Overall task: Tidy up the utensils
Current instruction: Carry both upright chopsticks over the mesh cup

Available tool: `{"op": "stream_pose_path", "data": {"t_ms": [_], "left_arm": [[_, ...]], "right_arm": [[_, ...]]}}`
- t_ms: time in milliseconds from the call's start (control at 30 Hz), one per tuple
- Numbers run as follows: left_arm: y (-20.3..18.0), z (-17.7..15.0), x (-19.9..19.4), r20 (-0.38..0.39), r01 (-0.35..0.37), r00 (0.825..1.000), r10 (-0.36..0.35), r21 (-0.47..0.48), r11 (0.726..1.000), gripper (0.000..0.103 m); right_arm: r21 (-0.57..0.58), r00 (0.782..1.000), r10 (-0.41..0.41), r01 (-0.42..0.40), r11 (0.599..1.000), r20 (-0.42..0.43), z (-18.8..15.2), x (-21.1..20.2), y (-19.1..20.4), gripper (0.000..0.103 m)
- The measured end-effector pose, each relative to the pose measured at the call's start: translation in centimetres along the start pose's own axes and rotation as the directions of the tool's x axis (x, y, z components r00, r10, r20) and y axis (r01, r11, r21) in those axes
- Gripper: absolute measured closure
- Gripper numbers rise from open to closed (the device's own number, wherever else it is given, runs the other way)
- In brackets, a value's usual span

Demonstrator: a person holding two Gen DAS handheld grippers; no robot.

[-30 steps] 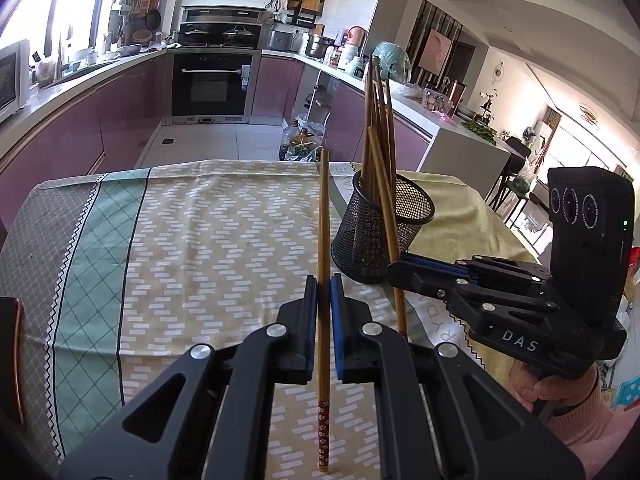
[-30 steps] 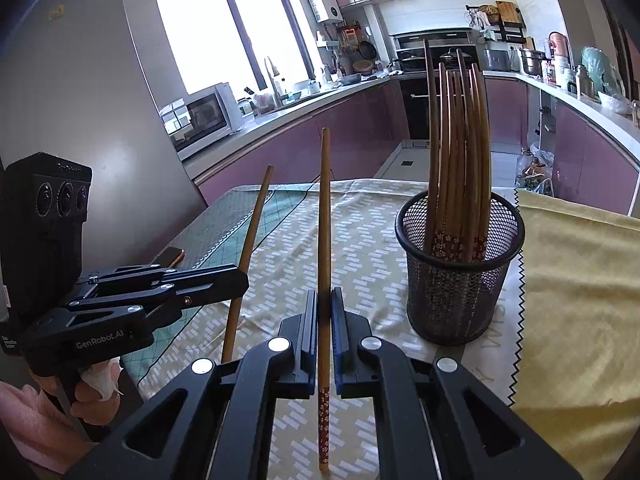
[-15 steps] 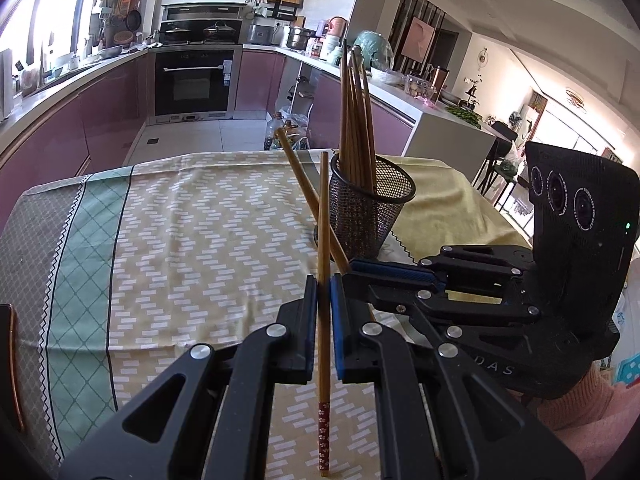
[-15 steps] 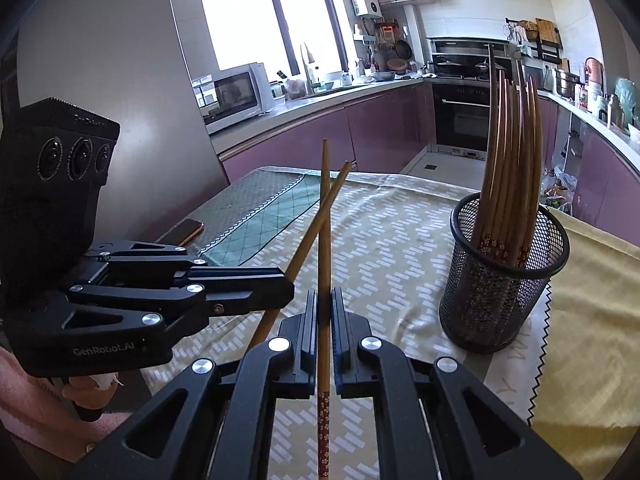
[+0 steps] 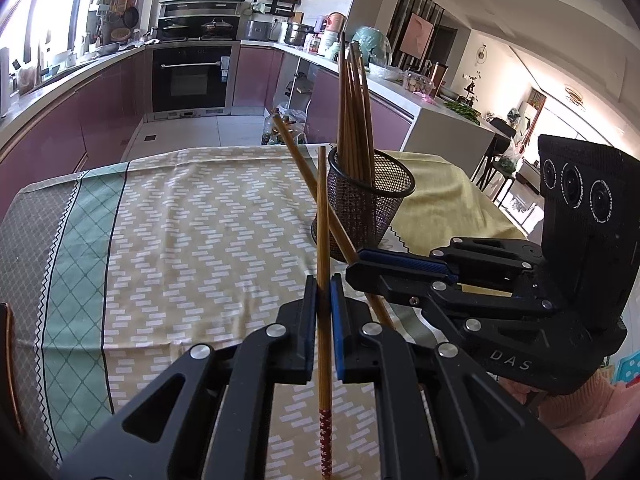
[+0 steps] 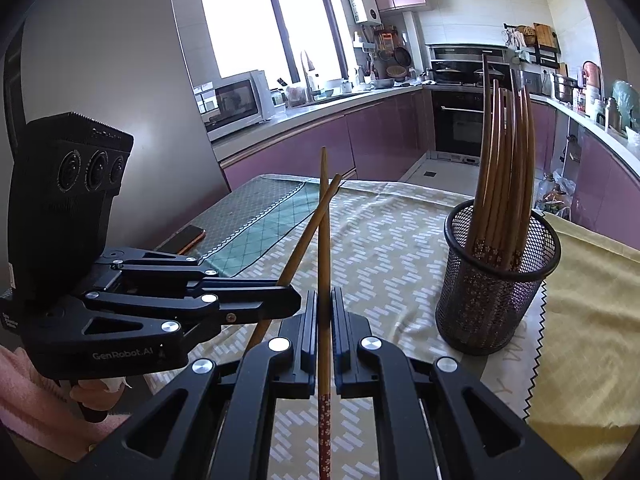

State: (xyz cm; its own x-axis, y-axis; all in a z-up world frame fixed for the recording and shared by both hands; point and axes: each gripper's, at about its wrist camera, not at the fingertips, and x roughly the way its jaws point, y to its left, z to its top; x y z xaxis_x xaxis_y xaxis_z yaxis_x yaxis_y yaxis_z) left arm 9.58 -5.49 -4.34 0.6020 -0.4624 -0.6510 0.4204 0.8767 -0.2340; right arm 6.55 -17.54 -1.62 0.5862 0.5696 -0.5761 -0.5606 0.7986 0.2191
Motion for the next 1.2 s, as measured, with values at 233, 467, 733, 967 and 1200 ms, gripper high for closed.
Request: {"op": "stream_pose_path", "data": {"t_ms": [233, 467, 733, 967, 1200], "left_arm": [[0.2, 0.2, 0.0, 0.011, -0.005, 1.000, 0.005, -0.007, 1.000, 0.096], [0.0, 0.5, -0.2, 0.029, -0.015, 0.999, 0.015, -0.006, 1.000, 0.096], [0.0, 0.8, -0.4, 0.046, -0.028, 0.999, 0.028, -0.007, 1.000, 0.096], [-0.1, 1.1, -0.5, 0.061, -0.040, 0.997, 0.040, -0.003, 0.999, 0.096], [-0.4, 1.5, -0.7, 0.078, -0.050, 0.996, 0.049, 0.008, 0.999, 0.096]], "right_arm": [[0.038, 0.999, -0.035, 0.034, 0.999, 0.016, 0.0, -0.5, -1.1, 0.098], [0.058, 0.997, -0.061, 0.058, 0.997, 0.056, 0.2, -1.7, -1.7, 0.098], [0.064, 0.993, -0.075, 0.070, 0.995, 0.088, 0.3, -2.8, -2.2, 0.098], [0.069, 0.991, -0.083, 0.076, 0.995, 0.107, 0.5, -3.5, -2.5, 0.098], [0.076, 0.987, -0.093, 0.084, 0.994, 0.128, 0.6, -4.4, -3.0, 0.098]]}}
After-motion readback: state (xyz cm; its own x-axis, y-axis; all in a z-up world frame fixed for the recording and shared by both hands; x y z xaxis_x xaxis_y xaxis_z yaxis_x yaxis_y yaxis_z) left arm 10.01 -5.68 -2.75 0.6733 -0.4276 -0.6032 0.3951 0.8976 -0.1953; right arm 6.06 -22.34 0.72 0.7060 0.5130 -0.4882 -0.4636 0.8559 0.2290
